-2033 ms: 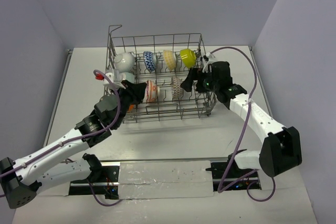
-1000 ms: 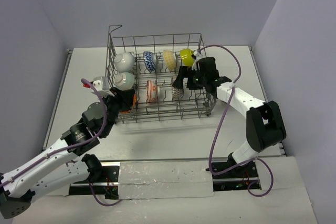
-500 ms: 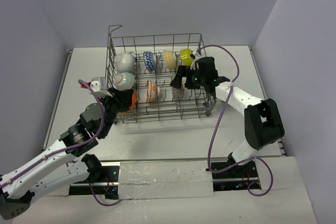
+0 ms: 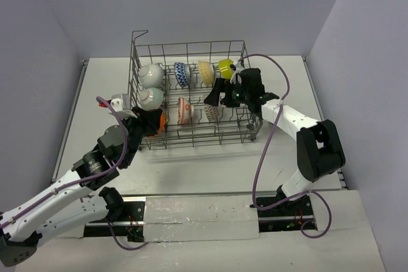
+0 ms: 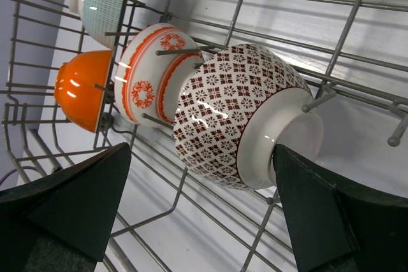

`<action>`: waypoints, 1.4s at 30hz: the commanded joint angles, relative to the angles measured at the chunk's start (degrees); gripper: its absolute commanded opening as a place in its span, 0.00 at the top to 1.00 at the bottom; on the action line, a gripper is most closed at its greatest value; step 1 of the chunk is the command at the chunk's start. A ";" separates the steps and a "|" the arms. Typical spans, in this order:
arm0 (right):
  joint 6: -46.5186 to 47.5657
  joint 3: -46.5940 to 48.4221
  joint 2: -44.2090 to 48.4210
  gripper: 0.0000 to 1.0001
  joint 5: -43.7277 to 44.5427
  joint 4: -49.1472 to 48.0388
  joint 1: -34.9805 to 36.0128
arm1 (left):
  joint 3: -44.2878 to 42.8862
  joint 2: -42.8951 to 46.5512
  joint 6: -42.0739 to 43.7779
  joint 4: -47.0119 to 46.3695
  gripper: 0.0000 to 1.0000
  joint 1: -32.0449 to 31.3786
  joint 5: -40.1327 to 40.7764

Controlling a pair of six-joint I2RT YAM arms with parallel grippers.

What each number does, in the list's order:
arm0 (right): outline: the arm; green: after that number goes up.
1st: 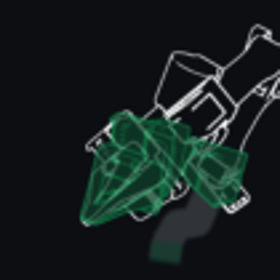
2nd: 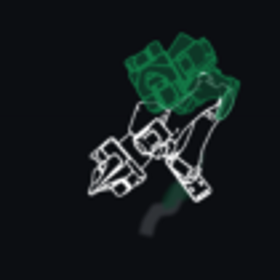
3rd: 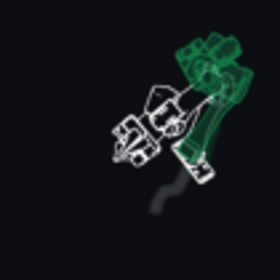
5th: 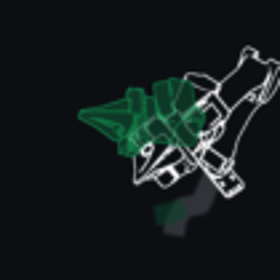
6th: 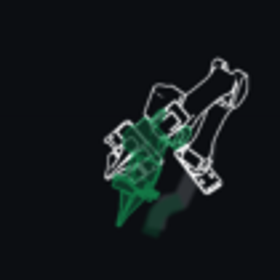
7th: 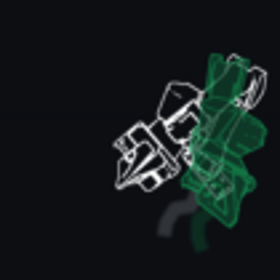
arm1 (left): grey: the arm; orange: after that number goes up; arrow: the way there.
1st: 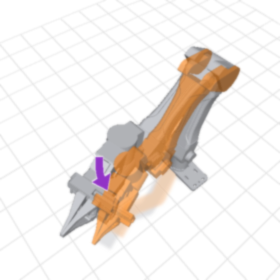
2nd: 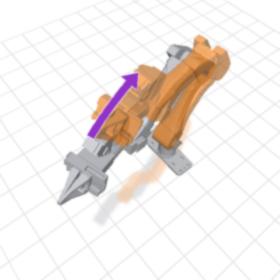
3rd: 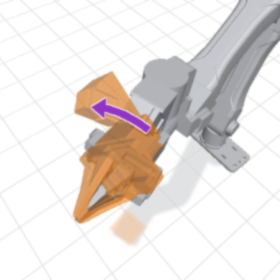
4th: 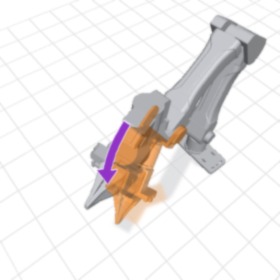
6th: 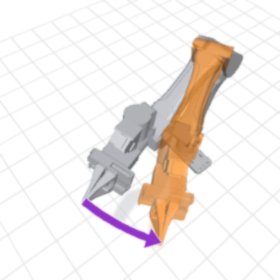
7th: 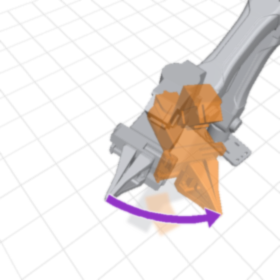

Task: Load the bowls into the dish rack
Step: Pick up the bowl from the center of the board.

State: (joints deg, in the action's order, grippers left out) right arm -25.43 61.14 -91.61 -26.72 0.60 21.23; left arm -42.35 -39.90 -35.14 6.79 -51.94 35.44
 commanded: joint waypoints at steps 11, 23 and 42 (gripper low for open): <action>-4.01 1.26 0.74 0.00 -9.05 -8.60 2.49 | 0.25 2.81 0.15 1.21 0.71 -0.09 0.86; -4.45 0.03 -1.29 0.00 -10.11 -10.70 3.11 | 0.16 2.46 -0.02 1.82 0.71 0.00 0.59; 0.11 -2.08 1.26 0.00 -2.03 -4.40 2.94 | -0.63 0.88 -0.46 3.23 0.71 0.00 -0.90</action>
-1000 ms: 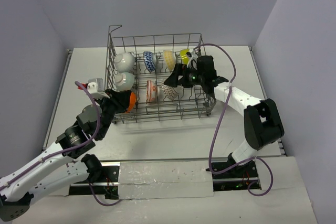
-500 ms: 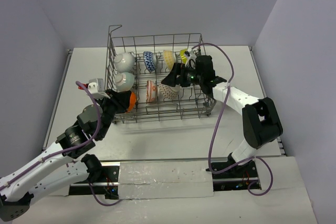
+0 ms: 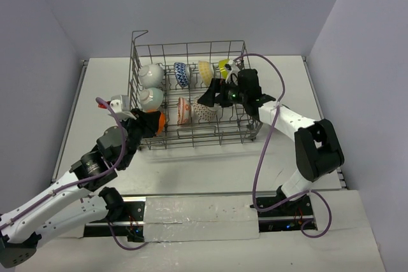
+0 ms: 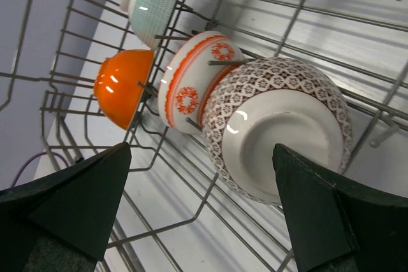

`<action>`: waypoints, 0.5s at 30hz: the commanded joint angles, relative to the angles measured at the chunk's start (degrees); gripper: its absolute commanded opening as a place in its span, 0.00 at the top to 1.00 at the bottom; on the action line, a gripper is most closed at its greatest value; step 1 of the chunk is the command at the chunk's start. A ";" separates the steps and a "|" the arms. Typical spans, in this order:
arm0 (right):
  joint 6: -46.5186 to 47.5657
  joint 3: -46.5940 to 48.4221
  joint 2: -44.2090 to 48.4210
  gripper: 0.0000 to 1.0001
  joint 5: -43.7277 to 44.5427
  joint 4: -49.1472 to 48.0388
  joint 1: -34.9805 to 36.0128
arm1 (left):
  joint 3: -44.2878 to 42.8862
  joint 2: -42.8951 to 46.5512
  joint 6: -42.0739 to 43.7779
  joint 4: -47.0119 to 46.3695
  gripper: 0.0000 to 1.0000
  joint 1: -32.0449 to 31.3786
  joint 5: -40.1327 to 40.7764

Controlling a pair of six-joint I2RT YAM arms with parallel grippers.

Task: Load the bowls into the dish rack
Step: Pick up the bowl from the center of the board.

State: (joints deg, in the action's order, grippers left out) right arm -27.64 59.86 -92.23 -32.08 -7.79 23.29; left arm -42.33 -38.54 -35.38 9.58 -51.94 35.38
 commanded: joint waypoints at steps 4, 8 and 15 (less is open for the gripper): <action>3.99 -0.44 3.63 0.00 7.46 6.82 0.79 | -0.65 -0.30 -0.13 0.17 0.71 0.00 -1.01; 5.31 0.61 5.39 0.00 9.57 9.20 0.79 | -0.83 -0.56 -0.04 -0.35 0.71 -0.09 -1.27; 6.81 2.28 7.85 0.00 11.33 11.83 0.71 | -1.62 -1.53 -0.22 -0.44 0.71 -0.09 -1.98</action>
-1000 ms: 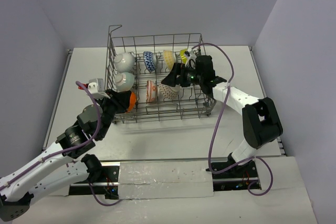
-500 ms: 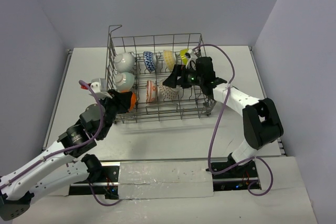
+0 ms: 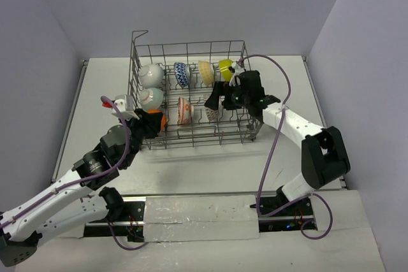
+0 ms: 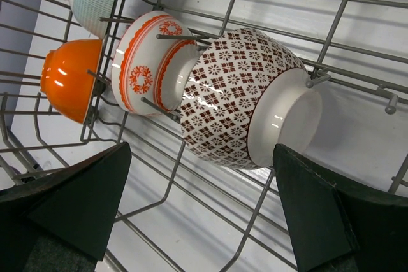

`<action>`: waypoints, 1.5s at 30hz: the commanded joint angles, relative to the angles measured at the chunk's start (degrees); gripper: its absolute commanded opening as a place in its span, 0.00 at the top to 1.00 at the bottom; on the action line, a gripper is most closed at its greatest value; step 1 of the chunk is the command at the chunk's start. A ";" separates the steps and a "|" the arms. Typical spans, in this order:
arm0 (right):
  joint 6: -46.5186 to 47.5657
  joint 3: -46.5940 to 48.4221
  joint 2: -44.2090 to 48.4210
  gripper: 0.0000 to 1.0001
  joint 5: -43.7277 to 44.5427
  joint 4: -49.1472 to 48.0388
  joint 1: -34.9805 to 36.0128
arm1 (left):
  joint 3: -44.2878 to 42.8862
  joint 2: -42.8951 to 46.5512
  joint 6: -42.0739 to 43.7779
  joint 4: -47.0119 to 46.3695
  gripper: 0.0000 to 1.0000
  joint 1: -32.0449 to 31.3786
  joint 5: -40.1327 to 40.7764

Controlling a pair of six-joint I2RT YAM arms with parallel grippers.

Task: Load the bowls into the dish rack
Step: Pick up the bowl from the center of the board.

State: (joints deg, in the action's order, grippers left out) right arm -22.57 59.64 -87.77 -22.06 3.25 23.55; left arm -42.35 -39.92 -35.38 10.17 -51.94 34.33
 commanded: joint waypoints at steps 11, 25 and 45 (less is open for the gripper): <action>1.83 2.42 9.19 0.00 2.47 1.24 0.44 | -2.74 -0.51 -0.40 -0.95 0.71 0.00 -1.72; 2.18 9.00 5.86 0.00 2.20 3.70 9.76 | -3.97 2.39 1.36 1.51 0.71 -0.09 1.97; 7.09 17.62 2.50 0.00 17.04 13.18 15.38 | -3.88 1.87 3.29 0.29 0.71 -0.18 -2.68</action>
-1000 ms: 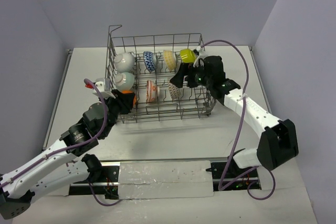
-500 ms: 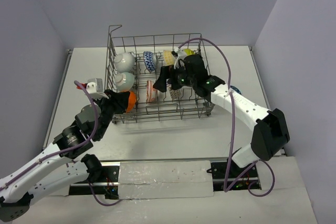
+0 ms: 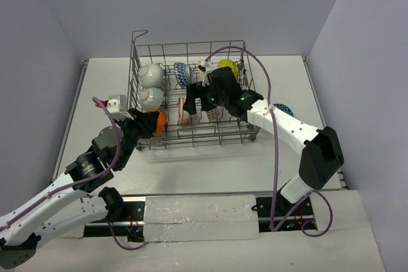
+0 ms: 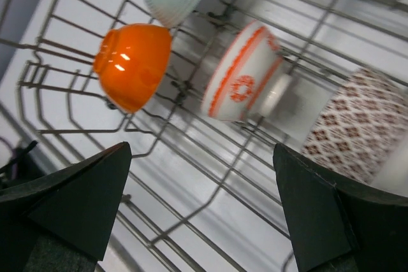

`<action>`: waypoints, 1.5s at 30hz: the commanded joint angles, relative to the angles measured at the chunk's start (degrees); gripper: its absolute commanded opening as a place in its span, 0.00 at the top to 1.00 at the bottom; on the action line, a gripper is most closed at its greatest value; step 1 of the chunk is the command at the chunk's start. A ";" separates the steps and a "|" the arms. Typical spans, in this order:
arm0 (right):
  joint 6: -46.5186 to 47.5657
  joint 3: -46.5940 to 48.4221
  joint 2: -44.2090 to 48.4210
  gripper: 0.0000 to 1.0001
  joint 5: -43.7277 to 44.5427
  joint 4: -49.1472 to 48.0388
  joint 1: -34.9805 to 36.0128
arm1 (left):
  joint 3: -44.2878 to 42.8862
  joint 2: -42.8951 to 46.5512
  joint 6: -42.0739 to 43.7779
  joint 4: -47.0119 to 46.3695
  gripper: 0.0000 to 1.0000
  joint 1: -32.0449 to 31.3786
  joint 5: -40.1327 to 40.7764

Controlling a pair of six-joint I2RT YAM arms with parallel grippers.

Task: Load the bowls into the dish rack
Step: Pick up the bowl from the center of the board.

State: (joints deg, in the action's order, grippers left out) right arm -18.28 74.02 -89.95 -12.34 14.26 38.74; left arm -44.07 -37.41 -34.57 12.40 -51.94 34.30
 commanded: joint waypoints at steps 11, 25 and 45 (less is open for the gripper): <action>3.17 -5.90 29.02 0.00 43.34 5.16 0.11 | -10.41 -13.82 4.33 -10.02 0.72 -3.43 -10.04; 0.44 -18.29 56.45 0.00 61.29 6.56 -0.42 | -36.03 -49.76 -0.07 -17.95 0.70 -4.31 -29.63; -1.49 -24.27 74.57 0.00 74.12 5.96 -0.16 | -88.97 -91.61 18.21 7.45 0.62 -12.13 -35.28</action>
State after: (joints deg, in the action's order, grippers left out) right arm -19.20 50.50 -17.39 58.76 21.82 38.41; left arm -127.22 -126.72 -20.53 17.39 -63.57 -0.08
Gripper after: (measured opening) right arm 0.997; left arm 0.372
